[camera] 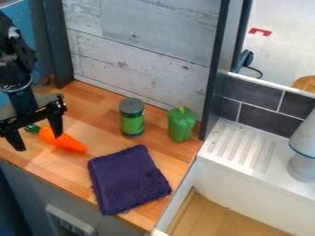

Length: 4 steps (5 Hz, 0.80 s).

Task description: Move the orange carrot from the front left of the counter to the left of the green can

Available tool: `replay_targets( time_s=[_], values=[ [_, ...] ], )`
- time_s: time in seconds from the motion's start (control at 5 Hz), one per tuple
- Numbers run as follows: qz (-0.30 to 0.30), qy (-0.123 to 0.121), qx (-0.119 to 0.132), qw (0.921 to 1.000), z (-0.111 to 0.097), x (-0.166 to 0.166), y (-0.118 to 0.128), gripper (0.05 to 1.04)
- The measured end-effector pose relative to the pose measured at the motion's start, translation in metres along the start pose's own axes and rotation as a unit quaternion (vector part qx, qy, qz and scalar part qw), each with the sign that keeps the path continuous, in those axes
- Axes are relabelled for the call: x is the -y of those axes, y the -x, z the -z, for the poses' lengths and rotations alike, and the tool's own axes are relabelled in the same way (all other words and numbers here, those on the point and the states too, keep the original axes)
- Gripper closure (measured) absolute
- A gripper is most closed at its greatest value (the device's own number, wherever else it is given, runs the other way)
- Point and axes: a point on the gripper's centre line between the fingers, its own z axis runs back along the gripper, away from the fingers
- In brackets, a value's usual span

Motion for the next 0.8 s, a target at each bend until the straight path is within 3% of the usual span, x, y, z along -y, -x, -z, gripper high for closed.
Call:
replay_targets(
  time_s=[0.2, 0.8],
  values=[
    [-0.011, -0.011, 0.014, 0.9998, -0.001, 0.011, -0.007, 0.083],
    [-0.032, -0.029, 0.001, 0.9991, 0.01, 0.004, -0.029, 0.083]
  ],
)
